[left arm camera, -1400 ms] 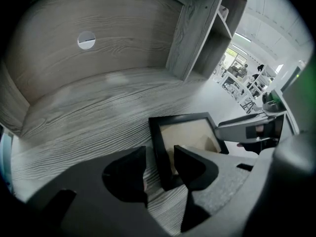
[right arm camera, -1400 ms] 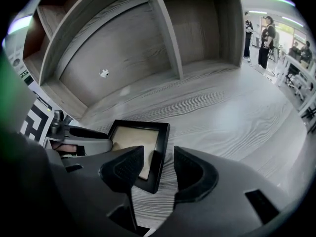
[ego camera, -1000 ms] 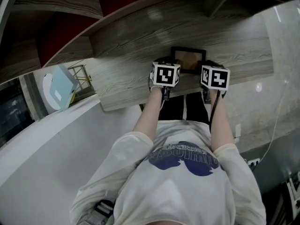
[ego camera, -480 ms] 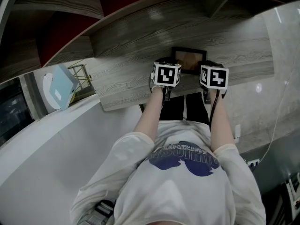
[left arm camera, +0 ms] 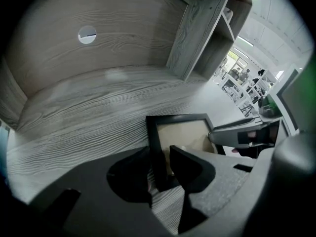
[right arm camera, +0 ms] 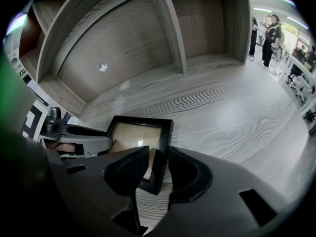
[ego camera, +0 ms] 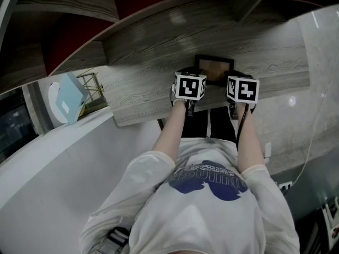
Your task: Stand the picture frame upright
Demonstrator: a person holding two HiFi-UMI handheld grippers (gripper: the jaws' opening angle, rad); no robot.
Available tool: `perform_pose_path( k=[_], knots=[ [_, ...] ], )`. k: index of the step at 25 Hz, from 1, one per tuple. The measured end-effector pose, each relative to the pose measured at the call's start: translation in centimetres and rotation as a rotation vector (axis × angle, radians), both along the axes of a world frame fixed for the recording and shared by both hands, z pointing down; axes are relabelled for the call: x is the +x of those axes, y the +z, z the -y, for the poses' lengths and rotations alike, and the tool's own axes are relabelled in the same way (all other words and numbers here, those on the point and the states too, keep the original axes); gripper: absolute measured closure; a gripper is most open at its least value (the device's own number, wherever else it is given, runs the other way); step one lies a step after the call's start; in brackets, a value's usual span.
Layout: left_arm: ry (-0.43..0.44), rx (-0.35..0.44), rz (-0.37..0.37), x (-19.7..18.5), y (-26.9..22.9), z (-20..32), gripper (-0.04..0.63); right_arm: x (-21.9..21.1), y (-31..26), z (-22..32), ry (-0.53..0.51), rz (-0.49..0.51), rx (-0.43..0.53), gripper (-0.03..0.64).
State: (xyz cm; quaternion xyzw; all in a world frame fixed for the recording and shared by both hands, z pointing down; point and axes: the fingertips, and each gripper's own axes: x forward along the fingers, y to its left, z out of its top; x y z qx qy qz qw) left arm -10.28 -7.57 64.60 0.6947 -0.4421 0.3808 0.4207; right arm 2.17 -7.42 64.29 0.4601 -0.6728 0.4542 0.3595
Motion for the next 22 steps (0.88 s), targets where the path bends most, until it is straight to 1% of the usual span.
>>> perform_pose_path(
  k=[5,10,16,22],
  knots=[
    [0.006,-0.005,-0.015,-0.04,0.02,0.02,0.471,0.07,0.04,0.02,0.010,0.010,0.001,0.509],
    [-0.001,0.003,-0.033,-0.10,-0.08,0.03,0.479,0.38,0.04,0.08,0.021,0.031,0.000,0.541],
    [0.005,0.018,-0.031,-0.11,-0.19,0.00,0.488,0.56,-0.03,-0.02,0.034,0.048,0.010,0.546],
    [0.011,0.045,-0.037,0.11,-0.58,0.09,0.503,0.98,-0.46,0.24,0.042,0.060,0.041,0.549]
  ],
)
